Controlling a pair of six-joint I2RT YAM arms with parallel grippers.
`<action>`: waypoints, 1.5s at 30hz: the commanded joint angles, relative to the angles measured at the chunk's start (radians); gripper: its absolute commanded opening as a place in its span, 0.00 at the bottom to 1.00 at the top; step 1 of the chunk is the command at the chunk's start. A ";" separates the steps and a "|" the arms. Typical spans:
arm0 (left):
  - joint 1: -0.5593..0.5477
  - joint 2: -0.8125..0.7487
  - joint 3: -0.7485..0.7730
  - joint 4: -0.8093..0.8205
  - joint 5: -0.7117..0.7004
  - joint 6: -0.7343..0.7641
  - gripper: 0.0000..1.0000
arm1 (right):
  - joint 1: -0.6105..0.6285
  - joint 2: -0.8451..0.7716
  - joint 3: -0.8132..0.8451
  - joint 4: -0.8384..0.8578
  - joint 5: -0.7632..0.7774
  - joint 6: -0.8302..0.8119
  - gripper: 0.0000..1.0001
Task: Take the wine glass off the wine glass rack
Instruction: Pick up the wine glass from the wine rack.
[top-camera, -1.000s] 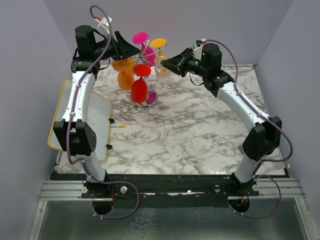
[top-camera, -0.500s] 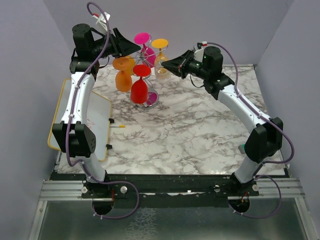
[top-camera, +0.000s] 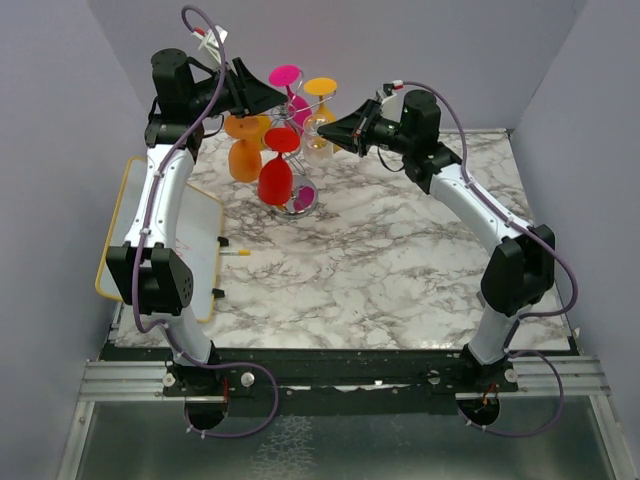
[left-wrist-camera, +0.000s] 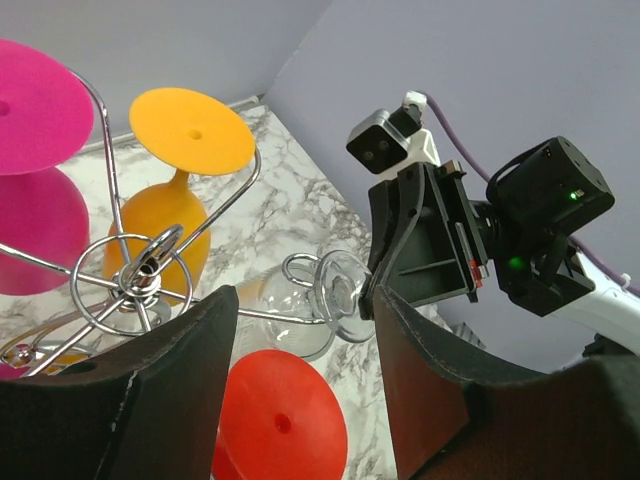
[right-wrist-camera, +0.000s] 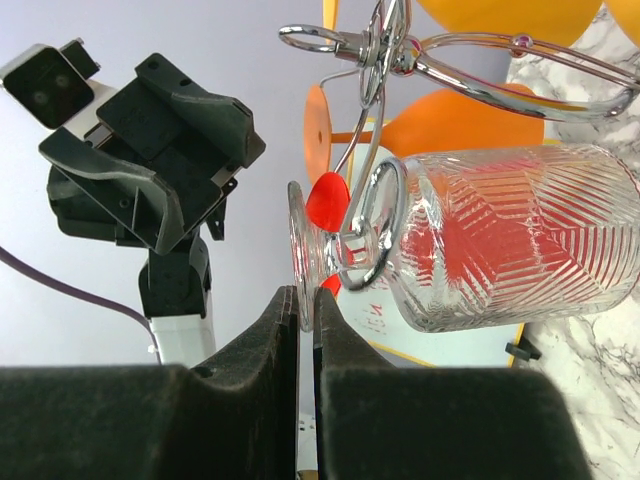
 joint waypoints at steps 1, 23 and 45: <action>-0.009 -0.007 -0.030 0.020 -0.005 0.022 0.58 | 0.001 0.028 0.060 0.058 -0.063 -0.029 0.00; -0.011 -0.025 -0.035 -0.015 -0.017 0.048 0.58 | -0.016 0.135 0.231 0.016 -0.031 -0.027 0.01; -0.011 -0.058 -0.033 -0.058 -0.021 0.075 0.58 | -0.059 0.050 0.094 0.201 0.091 0.171 0.01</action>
